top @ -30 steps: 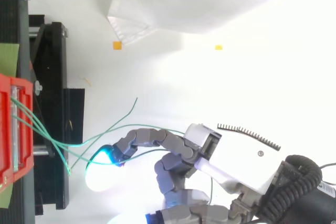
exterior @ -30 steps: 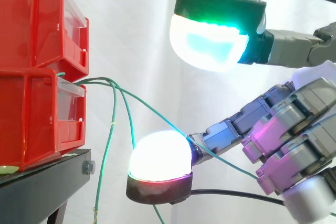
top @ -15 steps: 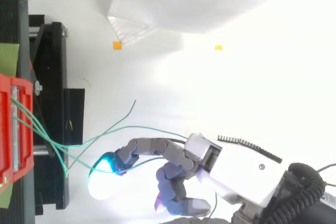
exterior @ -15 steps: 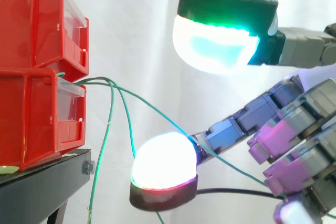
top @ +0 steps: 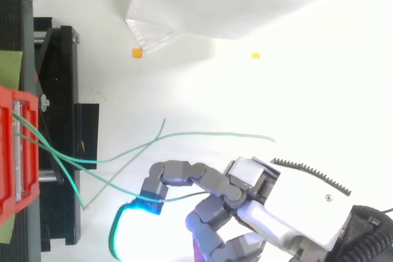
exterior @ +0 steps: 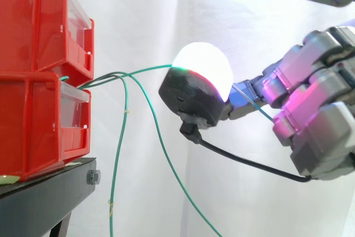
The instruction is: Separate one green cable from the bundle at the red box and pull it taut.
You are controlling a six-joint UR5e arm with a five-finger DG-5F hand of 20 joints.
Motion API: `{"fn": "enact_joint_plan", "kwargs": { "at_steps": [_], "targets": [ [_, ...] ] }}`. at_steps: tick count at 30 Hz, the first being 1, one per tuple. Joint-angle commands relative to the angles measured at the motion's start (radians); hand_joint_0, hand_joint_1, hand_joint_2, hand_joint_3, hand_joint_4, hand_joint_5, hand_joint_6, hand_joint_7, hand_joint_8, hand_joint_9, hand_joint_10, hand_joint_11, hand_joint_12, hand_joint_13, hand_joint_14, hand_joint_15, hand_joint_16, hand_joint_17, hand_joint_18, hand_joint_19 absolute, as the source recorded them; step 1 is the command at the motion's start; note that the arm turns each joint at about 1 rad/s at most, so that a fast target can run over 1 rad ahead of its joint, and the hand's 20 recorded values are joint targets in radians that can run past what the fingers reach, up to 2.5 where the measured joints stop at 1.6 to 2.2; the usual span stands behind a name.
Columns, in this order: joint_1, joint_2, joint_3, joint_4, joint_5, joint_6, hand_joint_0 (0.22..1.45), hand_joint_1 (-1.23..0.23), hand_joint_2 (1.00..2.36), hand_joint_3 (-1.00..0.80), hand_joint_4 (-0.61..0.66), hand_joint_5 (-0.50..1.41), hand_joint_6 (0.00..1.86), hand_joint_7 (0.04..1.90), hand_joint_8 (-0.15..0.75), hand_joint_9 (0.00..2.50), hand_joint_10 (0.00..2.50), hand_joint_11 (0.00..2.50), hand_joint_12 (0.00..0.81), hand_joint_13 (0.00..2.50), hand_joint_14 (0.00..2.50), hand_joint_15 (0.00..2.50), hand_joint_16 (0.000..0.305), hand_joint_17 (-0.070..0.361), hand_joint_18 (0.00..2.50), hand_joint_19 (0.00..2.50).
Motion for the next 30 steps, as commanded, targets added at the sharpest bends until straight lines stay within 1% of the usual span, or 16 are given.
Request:
{"fn": "enact_joint_plan", "kwargs": {
  "at_steps": [1, 2, 3, 6, 9, 12, 13, 14, 18, 19, 20, 22, 23, 25, 26, 30],
  "targets": [
    [0.004, 0.000, -0.006, -0.016, -0.001, -0.007, 0.50, -0.98, 1.00, -0.50, 0.21, -0.02, 0.64, 1.24, 0.270, 1.28, 2.50, 1.36, 0.344, 1.03, 2.50, 1.17, 0.060, 0.136, 1.32, 1.16],
    [0.005, 0.001, -0.015, -0.016, -0.001, -0.013, 0.51, -0.99, 1.00, -0.50, 0.14, -0.02, 0.73, 1.04, 0.278, 1.33, 2.50, 1.31, 0.337, 1.07, 2.50, 1.15, 0.059, 0.133, 1.34, 1.18],
    [0.007, 0.001, -0.032, -0.011, -0.001, -0.021, 0.52, -0.99, 1.00, -0.50, 0.14, -0.02, 0.74, 1.02, 0.275, 1.37, 2.50, 1.34, 0.338, 1.08, 2.50, 1.15, 0.058, 0.130, 1.35, 1.20],
    [0.011, 0.001, -0.053, -0.010, -0.001, -0.024, 0.55, -1.01, 1.00, -0.50, 0.09, -0.01, 0.80, 0.94, 0.254, 1.46, 2.50, 1.35, 0.333, 1.13, 2.50, 1.18, 0.054, 0.121, 1.38, 1.32],
    [0.013, 0.001, -0.053, -0.005, -0.001, -0.025, 0.54, -0.98, 1.00, -0.50, 0.07, -0.01, 0.81, 0.91, 0.254, 1.48, 2.50, 1.35, 0.337, 1.15, 2.50, 1.19, 0.054, 0.122, 1.39, 1.31],
    [0.016, 0.001, -0.053, -0.008, -0.001, -0.024, 0.48, -0.89, 1.00, -0.50, 0.10, 0.00, 0.77, 0.96, 0.287, 1.50, 2.50, 1.39, 0.369, 1.19, 2.50, 1.17, 0.063, 0.141, 1.39, 1.15],
    [0.014, 0.001, -0.053, -0.008, -0.001, -0.025, 0.48, -0.86, 1.00, -0.50, 0.13, 0.00, 0.72, 1.04, 0.299, 1.48, 2.50, 1.38, 0.377, 1.19, 2.50, 1.16, 0.064, 0.144, 1.38, 1.10],
    [0.014, 0.000, -0.053, -0.008, -0.001, -0.027, 0.47, -0.85, 1.00, -0.50, 0.15, 0.01, 0.68, 1.12, 0.309, 1.50, 2.50, 1.35, 0.389, 1.19, 2.50, 1.15, 0.064, 0.144, 1.37, 1.10],
    [0.016, 0.000, -0.053, -0.010, -0.001, -0.044, 0.45, -0.84, 1.00, -0.50, 0.17, 0.01, 0.66, 1.15, 0.314, 1.51, 2.50, 1.32, 0.386, 1.19, 2.50, 1.14, 0.068, 0.152, 1.36, 1.04],
    [0.016, 0.001, -0.053, -0.013, -0.004, -0.113, 0.44, -0.83, 1.00, -0.50, 0.19, 0.01, 0.64, 1.18, 0.325, 1.51, 2.50, 1.35, 0.396, 1.20, 2.50, 1.13, 0.070, 0.157, 1.36, 1.00],
    [0.014, 0.001, -0.053, -0.013, -0.004, -0.133, 0.43, -0.83, 1.00, -0.50, 0.18, 0.01, 0.64, 1.18, 0.327, 1.52, 2.50, 1.33, 0.404, 1.20, 2.50, 1.12, 0.071, 0.160, 1.36, 0.97],
    [0.014, 0.000, -0.053, -0.010, -0.007, -0.220, 0.43, -0.83, 1.00, -0.50, 0.17, 0.01, 0.66, 1.13, 0.322, 1.54, 2.50, 1.29, 0.398, 1.21, 2.50, 1.08, 0.071, 0.159, 1.36, 0.94],
    [0.014, 0.001, -0.053, -0.010, -0.008, -0.232, 0.42, -0.83, 1.00, -0.50, 0.15, 0.02, 0.69, 1.07, 0.309, 1.60, 2.50, 1.34, 0.390, 1.21, 2.50, 1.07, 0.071, 0.159, 1.36, 0.94],
    [0.013, 0.001, -0.053, -0.010, -0.010, -0.252, 0.42, -0.83, 1.00, -0.50, 0.12, 0.02, 0.72, 1.00, 0.312, 1.63, 2.50, 1.29, 0.388, 1.25, 2.50, 1.08, 0.072, 0.161, 1.41, 0.93],
    [0.013, 0.001, -0.055, -0.002, -0.010, -0.257, 0.42, -0.84, 1.00, -0.50, 0.09, 0.02, 0.74, 0.96, 0.304, 1.68, 2.50, 1.33, 0.378, 1.28, 2.50, 1.07, 0.071, 0.161, 1.42, 0.93],
    [0.011, 0.000, -0.055, 0.018, -0.011, -0.255, 0.43, -0.86, 1.00, -0.50, 0.06, 0.03, 0.78, 0.91, 0.297, 1.72, 2.50, 1.35, 0.375, 1.31, 2.50, 1.07, 0.070, 0.157, 1.45, 0.96]
  ]
}}
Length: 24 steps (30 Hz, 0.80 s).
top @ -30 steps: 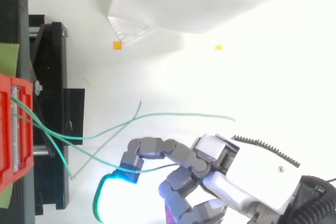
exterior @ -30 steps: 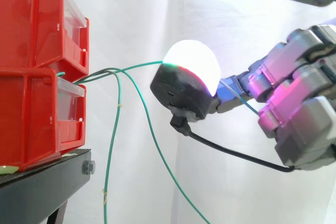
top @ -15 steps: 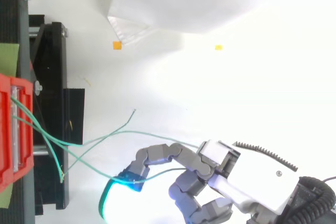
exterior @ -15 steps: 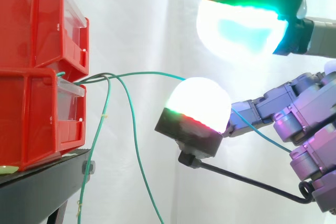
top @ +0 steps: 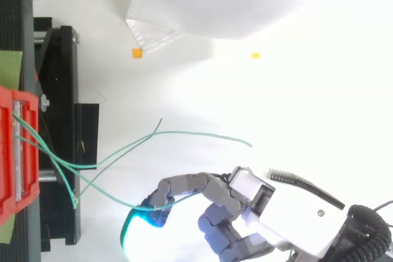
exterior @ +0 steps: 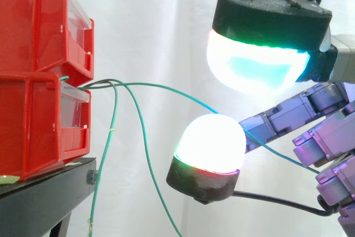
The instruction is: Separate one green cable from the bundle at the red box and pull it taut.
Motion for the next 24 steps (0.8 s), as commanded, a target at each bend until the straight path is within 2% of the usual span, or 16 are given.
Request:
{"fn": "enact_joint_plan", "kwargs": {
  "at_steps": [1, 4, 8, 11, 13, 15, 16, 17, 20, 22, 24],
  "targets": [
    [-0.004, 0.001, 0.000, 0.020, -0.002, -0.016, 0.44, -0.86, 1.00, -0.50, 0.06, 0.03, 0.79, 0.90, 0.296, 1.73, 2.50, 1.35, 0.368, 1.33, 2.50, 1.07, 0.069, 0.154, 1.46, 0.98],
    [-0.004, 0.000, -0.003, 0.024, 0.000, -0.016, 0.44, -0.86, 1.00, -0.50, 0.04, 0.03, 0.79, 0.89, 0.287, 1.75, 2.50, 1.36, 0.355, 1.33, 2.50, 1.08, 0.067, 0.151, 1.49, 1.02],
    [-0.004, 0.001, -0.003, 0.026, -0.002, -0.019, 0.43, -0.77, 1.00, -0.50, 0.04, 0.04, 0.78, 0.90, 0.294, 1.82, 2.50, 1.36, 0.362, 1.36, 2.50, 1.08, 0.071, 0.161, 1.52, 0.96],
    [-0.004, 0.000, -0.003, 0.026, -0.003, -0.022, 0.38, -0.60, 1.00, -0.50, 0.05, 0.06, 0.75, 0.94, 0.281, 2.03, 2.06, 1.48, 0.377, 1.46, 2.50, 1.05, 0.081, 0.181, 1.59, 0.81],
    [-0.004, 0.000, -0.016, 0.035, -0.009, -0.039, 0.37, -0.58, 1.00, -0.50, 0.06, 0.06, 0.74, 0.96, 0.293, 2.04, 2.03, 1.51, 0.382, 1.48, 2.50, 1.07, 0.082, 0.185, 1.60, 0.80],
    [-0.004, 0.001, -0.022, 0.049, -0.014, -0.058, 0.37, -0.61, 1.00, -0.50, 0.06, 0.06, 0.74, 0.97, 0.300, 2.05, 1.98, 1.57, 0.387, 1.48, 2.50, 1.09, 0.083, 0.186, 1.60, 0.80],
    [-0.004, 0.000, -0.025, 0.058, -0.017, -0.069, 0.38, -0.68, 1.00, -0.50, 0.06, 0.06, 0.74, 0.96, 0.299, 2.04, 1.98, 1.56, 0.382, 1.47, 2.50, 1.10, 0.080, 0.181, 1.59, 0.82],
    [-0.004, 0.001, -0.029, 0.090, -0.025, -0.114, 0.39, -0.73, 1.00, -0.50, 0.06, 0.06, 0.75, 0.96, 0.297, 2.03, 2.00, 1.53, 0.379, 1.46, 2.50, 1.10, 0.079, 0.177, 1.58, 0.86],
    [-0.004, 0.001, -0.045, 0.122, -0.029, -0.166, 0.42, -0.85, 1.00, -0.50, 0.04, 0.05, 0.78, 0.90, 0.272, 2.03, 2.06, 1.49, 0.353, 1.44, 2.50, 1.10, 0.071, 0.160, 1.56, 0.98],
    [-0.004, 0.004, -0.048, 0.168, -0.034, -0.215, 0.44, -0.88, 1.00, -0.50, 0.03, 0.06, 0.78, 0.87, 0.233, 2.06, 2.04, 1.49, 0.351, 1.44, 2.50, 1.10, 0.068, 0.152, 1.58, 1.06],
    [-0.004, 0.004, -0.049, 0.184, -0.035, -0.232, 0.44, -0.87, 1.00, -0.50, 0.02, 0.06, 0.78, 0.86, 0.222, 2.08, 2.01, 1.52, 0.342, 1.45, 2.50, 1.11, 0.067, 0.151, 1.59, 1.09]
  ]
}}
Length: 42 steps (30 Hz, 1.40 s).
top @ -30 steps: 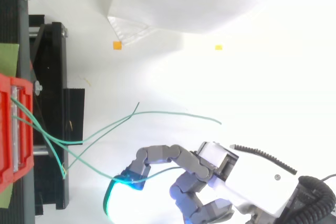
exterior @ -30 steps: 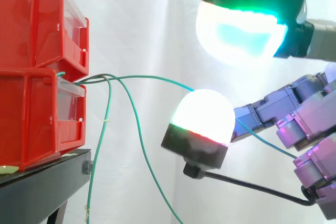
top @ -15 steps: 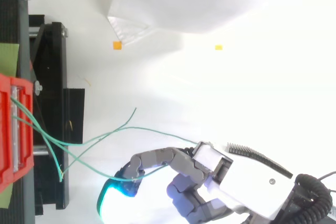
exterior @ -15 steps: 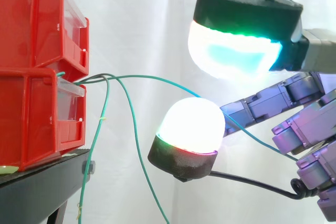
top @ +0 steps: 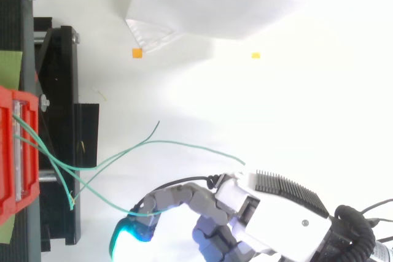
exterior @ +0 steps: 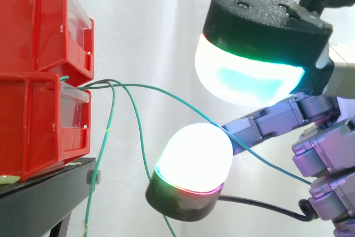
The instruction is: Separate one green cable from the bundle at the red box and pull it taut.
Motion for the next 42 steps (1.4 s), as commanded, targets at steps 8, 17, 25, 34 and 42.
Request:
{"fn": "enact_joint_plan", "kwargs": {
  "at_steps": [8, 17, 25, 34, 42],
  "targets": [
    [-0.003, 0.012, -0.006, 0.083, -0.048, -0.114, 0.38, -0.66, 1.00, -0.50, 0.05, 0.07, 0.75, 0.94, 0.227, 2.23, 1.62, 1.70, 0.367, 1.54, 2.48, 1.11, 0.079, 0.177, 1.66, 0.90],
    [-0.006, 0.010, -0.007, 0.114, -0.085, -0.109, 0.51, -0.95, 1.00, -0.50, -0.02, 0.08, 0.74, 0.85, 0.120, 2.26, 1.48, 1.81, 0.318, 1.53, 2.42, 1.15, 0.054, 0.121, 1.64, 1.36],
    [-0.011, 0.010, -0.010, 0.131, -0.086, -0.109, 0.58, -0.92, 1.00, -0.50, 0.10, 0.10, 0.58, 1.27, 0.201, 2.24, 1.05, 1.97, 0.317, 1.52, 2.23, 1.26, 0.047, 0.106, 1.63, 1.58],
    [-0.011, 0.010, -0.010, 0.134, -0.082, -0.103, 0.63, -0.91, 1.00, -0.50, 0.10, 0.09, 0.63, 1.15, 0.193, 2.24, 1.17, 1.89, 0.298, 1.49, 2.23, 1.23, 0.042, 0.095, 1.61, 1.65],
    [-0.009, 0.010, -0.010, 0.134, -0.080, -0.103, 0.67, -0.97, 1.01, -0.41, 0.19, 0.01, 0.60, 1.27, 0.280, 1.77, 1.15, 1.76, 0.329, 1.37, 2.04, 1.28, 0.043, 0.096, 1.43, 1.59]
  ]
}}
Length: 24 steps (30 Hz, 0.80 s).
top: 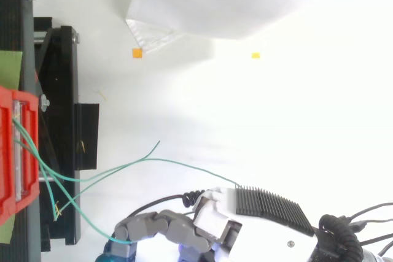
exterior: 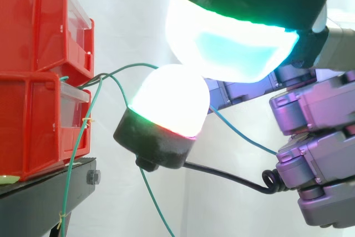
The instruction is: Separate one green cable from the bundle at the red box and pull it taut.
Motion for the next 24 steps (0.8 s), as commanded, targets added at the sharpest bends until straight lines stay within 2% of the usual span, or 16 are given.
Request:
{"fn": "enact_joint_plan", "kwargs": {
  "at_steps": [1, 3, 4, 6, 7, 8, 9, 10, 11, 13, 16, 18, 19, 22, 23, 24],
  "targets": [
    [0.000, 0.000, 0.001, 0.000, 0.000, 0.000, 0.67, -0.98, 1.01, -0.41, 0.24, 0.01, 0.50, 1.44, 0.287, 1.74, 0.95, 1.80, 0.329, 1.34, 2.05, 1.25, 0.044, 0.098, 1.39, 1.59],
    [0.000, 0.000, -0.001, 0.000, 0.000, 0.000, 0.67, -0.98, 1.01, -0.42, 0.30, -0.02, 0.50, 1.24, 0.296, 1.72, 0.59, 1.85, 0.335, 1.32, 1.93, 1.25, 0.043, 0.098, 1.35, 1.57],
    [0.000, 0.000, 0.001, 0.000, 0.000, 0.000, 0.69, -0.99, 1.01, -0.40, 0.37, -0.04, 0.50, 1.10, 0.311, 1.70, 0.19, 1.86, 0.334, 1.32, 1.86, 1.25, 0.043, 0.097, 1.32, 1.55],
    [0.000, 0.000, -0.001, -0.001, 0.000, 0.000, 0.70, -1.00, 1.01, -0.40, 0.36, -0.06, 0.50, 1.02, 0.308, 1.68, 0.07, 1.80, 0.329, 1.31, 1.80, 1.26, 0.044, 0.098, 1.31, 1.54],
    [0.001, 0.000, 0.001, 0.000, 0.000, -0.001, 0.67, -1.00, 1.00, -0.46, 0.28, -0.07, 0.50, 0.93, 0.271, 1.71, 0.16, 1.82, 0.323, 1.31, 1.81, 1.24, 0.043, 0.096, 1.29, 1.55],
    [0.000, 0.000, -0.001, 0.000, 0.000, 0.000, 0.62, -1.01, 1.00, -0.50, 0.26, -0.08, 0.50, 0.90, 0.262, 1.69, 0.54, 1.75, 0.328, 1.31, 1.80, 1.25, 0.043, 0.096, 1.29, 1.55],
    [0.000, 0.000, -0.001, 0.000, 0.000, 0.000, 0.62, -1.00, 1.00, -0.50, 0.26, -0.08, 0.50, 0.90, 0.256, 1.69, 0.55, 1.76, 0.326, 1.31, 1.81, 1.25, 0.043, 0.096, 1.29, 1.55],
    [0.000, 0.000, -0.001, 0.000, 0.000, 0.000, 0.54, -0.98, 1.00, -0.50, 0.23, -0.04, 0.50, 1.00, 0.257, 1.64, 1.10, 1.60, 0.348, 1.31, 1.84, 1.23, 0.047, 0.105, 1.31, 1.54],
    [0.000, 0.000, -0.001, 0.000, 0.000, 0.000, 0.49, -0.95, 1.00, -0.50, 0.23, 0.01, 0.50, 1.19, 0.286, 1.65, 1.19, 1.54, 0.361, 1.32, 1.90, 1.19, 0.052, 0.117, 1.33, 1.51],
    [0.000, 0.000, 0.001, 0.000, 0.000, 0.000, 0.47, -0.95, 1.00, -0.50, 0.15, 0.05, 0.51, 1.36, 0.298, 1.72, 1.19, 1.58, 0.361, 1.33, 1.94, 1.14, 0.055, 0.123, 1.35, 1.49],
    [0.000, 0.000, -0.001, 0.000, 0.000, 0.000, 0.48, -0.97, 1.00, -0.50, 0.07, 0.01, 0.78, 0.90, 0.288, 1.82, 1.17, 1.66, 0.366, 1.37, 1.97, 1.15, 0.054, 0.122, 1.39, 1.47],
    [0.000, 0.000, -0.001, 0.000, 0.000, -0.001, 0.48, -0.97, 1.00, -0.50, 0.05, 0.02, 0.81, 0.87, 0.276, 1.93, 1.09, 1.72, 0.361, 1.38, 1.97, 1.15, 0.055, 0.125, 1.41, 1.48],
    [0.000, 0.000, -0.001, 0.000, 0.000, 0.000, 0.43, -0.90, 1.00, -0.50, 0.03, 0.03, 0.81, 0.86, 0.279, 2.04, 0.96, 1.77, 0.386, 1.45, 1.94, 1.15, 0.062, 0.141, 1.42, 1.27],
    [0.000, 0.000, -0.001, 0.000, 0.000, 0.000, 0.36, -0.54, 1.00, -0.50, 0.03, 0.05, 0.77, 0.94, 0.305, 2.21, 0.56, 1.96, 0.421, 1.56, 1.86, 1.16, 0.078, 0.176, 1.45, 0.89],
    [0.000, 0.000, -0.001, 0.000, 0.000, -0.001, 0.35, -0.38, 1.00, -0.50, 0.10, 0.07, 0.64, 1.16, 0.320, 2.30, 0.04, 2.12, 0.426, 1.58, 1.79, 1.19, 0.081, 0.182, 1.45, 0.86],
    [0.000, 0.000, -0.001, 0.000, 0.000, -0.001, 0.35, -0.36, 1.00, -0.50, 0.13, 0.08, 0.60, 1.24, 0.319, 2.27, 0.01, 2.07, 0.430, 1.58, 1.77, 1.19, 0.081, 0.182, 1.45, 0.86]
  ]
}}
